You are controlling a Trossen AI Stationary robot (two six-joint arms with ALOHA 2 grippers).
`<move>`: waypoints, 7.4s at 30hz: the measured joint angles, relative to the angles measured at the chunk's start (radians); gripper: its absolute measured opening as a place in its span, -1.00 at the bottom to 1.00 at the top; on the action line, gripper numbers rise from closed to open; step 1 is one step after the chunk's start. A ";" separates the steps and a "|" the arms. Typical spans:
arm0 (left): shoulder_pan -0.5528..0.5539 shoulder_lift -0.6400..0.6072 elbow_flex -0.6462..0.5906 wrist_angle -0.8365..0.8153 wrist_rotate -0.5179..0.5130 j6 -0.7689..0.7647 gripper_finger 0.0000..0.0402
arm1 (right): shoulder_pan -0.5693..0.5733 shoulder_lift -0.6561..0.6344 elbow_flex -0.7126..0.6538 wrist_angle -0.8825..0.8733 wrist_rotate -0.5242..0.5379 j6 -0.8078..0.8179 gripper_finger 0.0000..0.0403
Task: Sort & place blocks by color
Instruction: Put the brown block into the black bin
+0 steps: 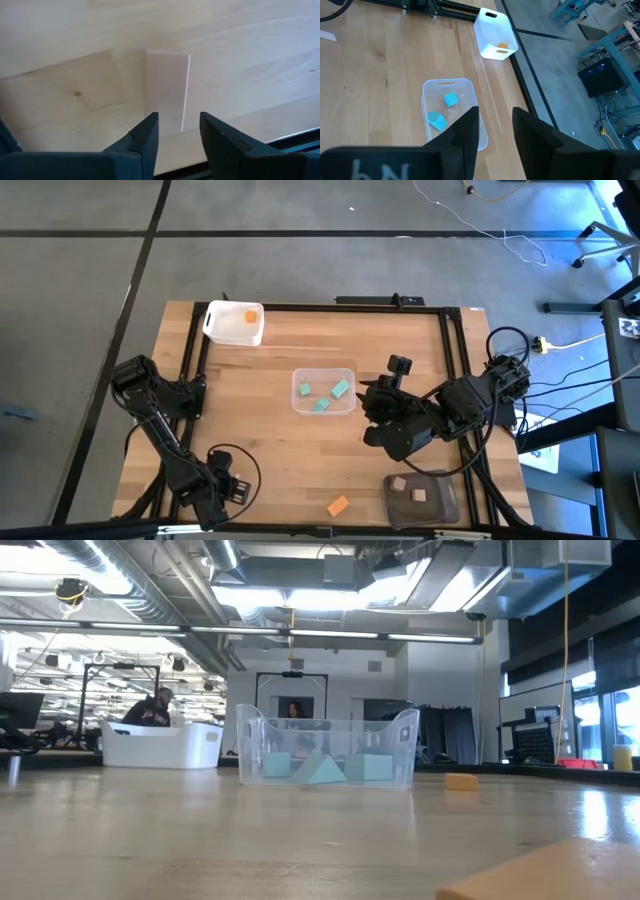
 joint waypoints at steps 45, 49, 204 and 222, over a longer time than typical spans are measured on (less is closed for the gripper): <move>0.032 0.015 0.000 -0.072 -0.025 0.050 0.28 | -0.003 0.000 0.000 0.089 -0.171 -0.055 -0.41; 0.033 0.045 0.000 -0.051 0.003 0.056 0.28 | -0.012 0.000 0.000 0.125 -0.345 -0.103 -0.41; 0.653 -0.581 0.000 0.441 0.286 1.449 -0.40 | -0.238 0.119 -0.232 0.988 -0.761 -1.156 -0.04; 0.663 -0.581 0.000 0.451 0.334 1.491 -0.40 | -0.283 0.119 -0.232 1.022 -0.978 -1.157 -0.04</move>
